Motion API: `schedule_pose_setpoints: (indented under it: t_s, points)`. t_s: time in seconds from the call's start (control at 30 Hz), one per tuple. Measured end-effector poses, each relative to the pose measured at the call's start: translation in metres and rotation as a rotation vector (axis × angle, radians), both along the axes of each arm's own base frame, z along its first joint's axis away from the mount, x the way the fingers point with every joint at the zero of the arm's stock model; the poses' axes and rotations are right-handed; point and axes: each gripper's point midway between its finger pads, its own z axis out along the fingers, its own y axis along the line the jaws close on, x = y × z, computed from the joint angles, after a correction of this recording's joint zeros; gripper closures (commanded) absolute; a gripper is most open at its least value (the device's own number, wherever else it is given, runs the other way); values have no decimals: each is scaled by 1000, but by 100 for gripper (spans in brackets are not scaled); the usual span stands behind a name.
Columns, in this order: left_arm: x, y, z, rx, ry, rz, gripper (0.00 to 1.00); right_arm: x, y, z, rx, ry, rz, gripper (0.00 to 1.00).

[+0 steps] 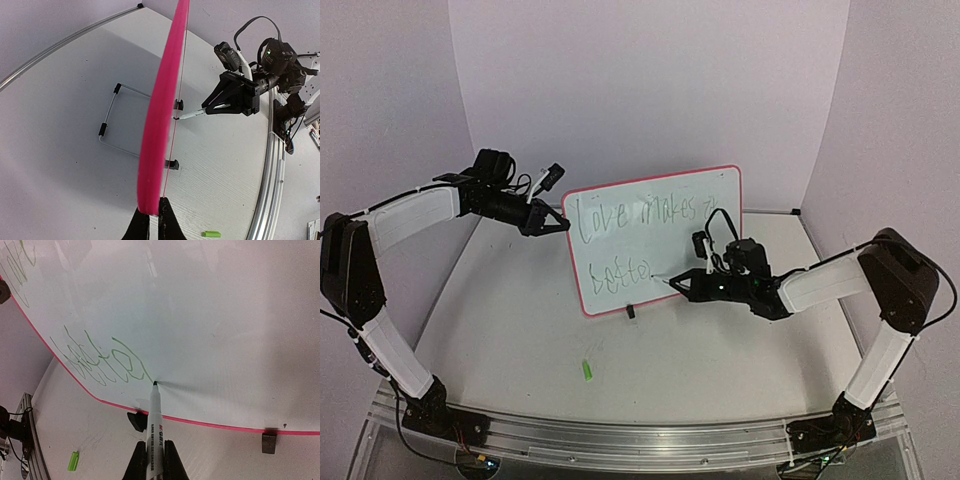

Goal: Write a sentence on the whiteboard

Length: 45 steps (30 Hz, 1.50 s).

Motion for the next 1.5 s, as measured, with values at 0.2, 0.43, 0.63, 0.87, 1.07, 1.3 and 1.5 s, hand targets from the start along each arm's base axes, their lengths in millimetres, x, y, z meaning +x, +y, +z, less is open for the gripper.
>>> schedule_pose_setpoints:
  t_s: [0.2,0.43,0.63,0.87,1.07,1.3,1.5]
  points:
    - [0,0,0,0,0,0,100,5,2,15,18,-31,-8,100]
    - [0,0,0,0,0,0,100,6,2,17,21,-35,-8,100]
    - [0,0,0,0,0,0,100,7,1,20,21,-43,-20,100]
    - [0,0,0,0,0,0,100,12,-4,36,32,-85,-61,100]
    - [0,0,0,0,0,0,100,12,-8,33,26,-81,-76,100]
    - [0,0,0,0,0,0,100,11,-10,28,18,-72,-83,100]
    - [0,0,0,0,-1,0,100,4,-15,36,27,-92,-75,100]
